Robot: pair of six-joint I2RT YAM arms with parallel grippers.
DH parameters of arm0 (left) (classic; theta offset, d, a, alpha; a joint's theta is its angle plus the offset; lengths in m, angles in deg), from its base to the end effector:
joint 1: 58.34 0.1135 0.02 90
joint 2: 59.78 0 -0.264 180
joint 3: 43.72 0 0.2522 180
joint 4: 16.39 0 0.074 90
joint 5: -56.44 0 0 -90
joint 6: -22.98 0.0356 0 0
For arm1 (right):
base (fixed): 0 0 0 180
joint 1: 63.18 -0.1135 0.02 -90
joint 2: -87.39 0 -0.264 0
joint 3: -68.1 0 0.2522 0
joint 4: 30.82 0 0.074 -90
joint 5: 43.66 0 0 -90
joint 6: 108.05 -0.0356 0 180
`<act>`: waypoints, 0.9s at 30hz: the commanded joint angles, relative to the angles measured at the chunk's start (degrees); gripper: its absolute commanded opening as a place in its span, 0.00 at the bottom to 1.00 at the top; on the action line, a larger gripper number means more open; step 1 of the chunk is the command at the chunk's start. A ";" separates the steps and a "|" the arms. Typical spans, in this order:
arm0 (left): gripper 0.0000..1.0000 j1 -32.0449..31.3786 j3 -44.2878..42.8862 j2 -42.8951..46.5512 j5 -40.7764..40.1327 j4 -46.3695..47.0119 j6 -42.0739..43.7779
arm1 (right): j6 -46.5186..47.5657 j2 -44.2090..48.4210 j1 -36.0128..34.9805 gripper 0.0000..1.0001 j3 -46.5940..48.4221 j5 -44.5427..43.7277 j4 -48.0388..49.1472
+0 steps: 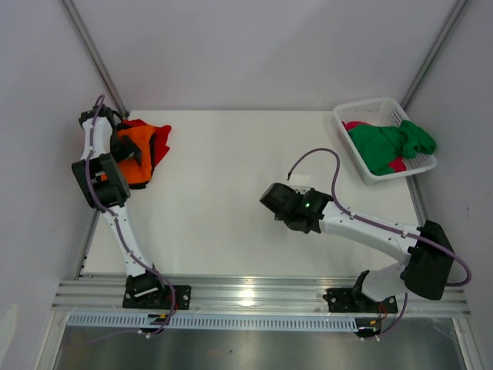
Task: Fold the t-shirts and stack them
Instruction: Put the neatly folded tshirt into the corner of the board with the left arm
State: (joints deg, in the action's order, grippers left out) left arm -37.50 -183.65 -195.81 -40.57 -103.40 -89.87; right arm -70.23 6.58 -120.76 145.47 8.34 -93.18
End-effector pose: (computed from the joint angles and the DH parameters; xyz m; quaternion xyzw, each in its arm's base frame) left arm 0.4421 0.1730 0.2054 -0.3741 0.9234 0.0600 0.0610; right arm 0.1640 0.2174 0.2659 0.0246 0.9267 -0.0210 0.3744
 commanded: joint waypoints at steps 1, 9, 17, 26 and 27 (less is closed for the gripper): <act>0.99 0.34 0.49 2.42 0.14 0.30 1.49 | 5.68 1.28 -0.51 0.59 4.93 -3.40 5.52; 0.99 0.17 1.36 14.99 8.31 2.59 2.02 | 9.64 -1.54 -0.78 0.59 7.40 -1.20 10.80; 1.00 -0.10 3.13 18.09 7.45 4.96 2.90 | 10.43 -3.47 -1.48 0.59 7.40 0.82 11.51; 0.99 -0.01 2.24 7.10 2.18 5.48 1.76 | 10.00 0.48 -1.57 0.59 6.70 -2.43 7.38; 0.99 -0.01 1.81 6.66 2.08 5.58 1.67 | 9.04 0.92 -1.66 0.59 6.00 -2.52 6.42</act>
State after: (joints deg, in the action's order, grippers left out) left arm -37.48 -181.81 -188.66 -35.98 -99.25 -88.43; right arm -60.03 3.91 -121.99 151.57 8.82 -84.24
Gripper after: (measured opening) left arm 0.994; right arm 0.592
